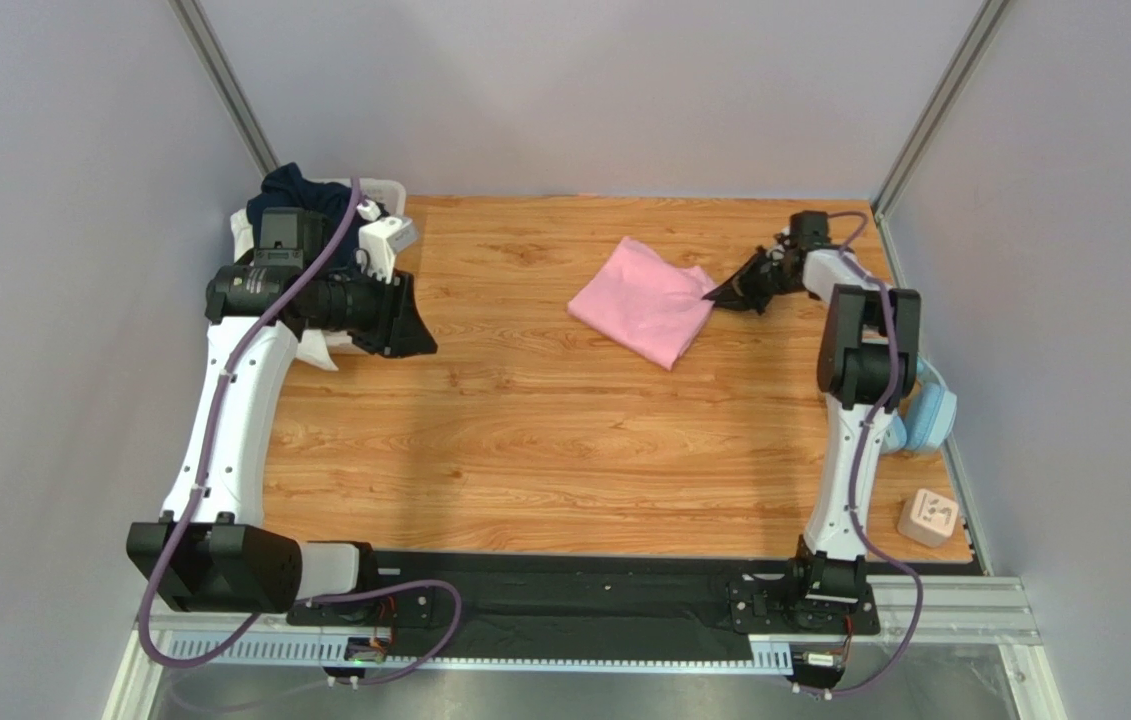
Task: Fold and stack the t-shirts
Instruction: Put the neatly folded tshirt into the corner of the board with the right arm
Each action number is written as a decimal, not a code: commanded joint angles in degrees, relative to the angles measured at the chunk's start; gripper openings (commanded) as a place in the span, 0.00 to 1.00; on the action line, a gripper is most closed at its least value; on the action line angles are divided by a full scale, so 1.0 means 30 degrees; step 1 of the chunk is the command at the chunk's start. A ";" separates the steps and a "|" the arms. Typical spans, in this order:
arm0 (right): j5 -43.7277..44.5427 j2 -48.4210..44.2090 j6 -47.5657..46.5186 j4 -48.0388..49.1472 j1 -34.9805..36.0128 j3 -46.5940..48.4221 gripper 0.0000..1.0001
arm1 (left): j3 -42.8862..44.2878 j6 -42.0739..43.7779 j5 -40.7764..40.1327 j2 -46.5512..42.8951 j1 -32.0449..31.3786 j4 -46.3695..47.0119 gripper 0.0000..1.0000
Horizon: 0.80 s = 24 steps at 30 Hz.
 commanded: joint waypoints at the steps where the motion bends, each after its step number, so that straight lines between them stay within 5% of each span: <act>1: 0.4038 -0.2447 0.1637 0.0584 -0.1275 -0.1057 0.00 | 0.0731 0.1053 -0.0121 -0.0787 0.0112 -0.0516 0.40; 14: 0.9371 -0.7167 0.4449 0.1053 -0.5785 -0.4458 0.00 | 0.0759 0.1346 0.0231 -0.0816 0.0902 -0.0779 0.40; 24: 1.0252 -0.5118 0.4714 -0.0616 -0.7018 -0.1883 0.00 | 0.0994 0.1932 0.0260 -0.0963 0.1372 -0.1395 0.40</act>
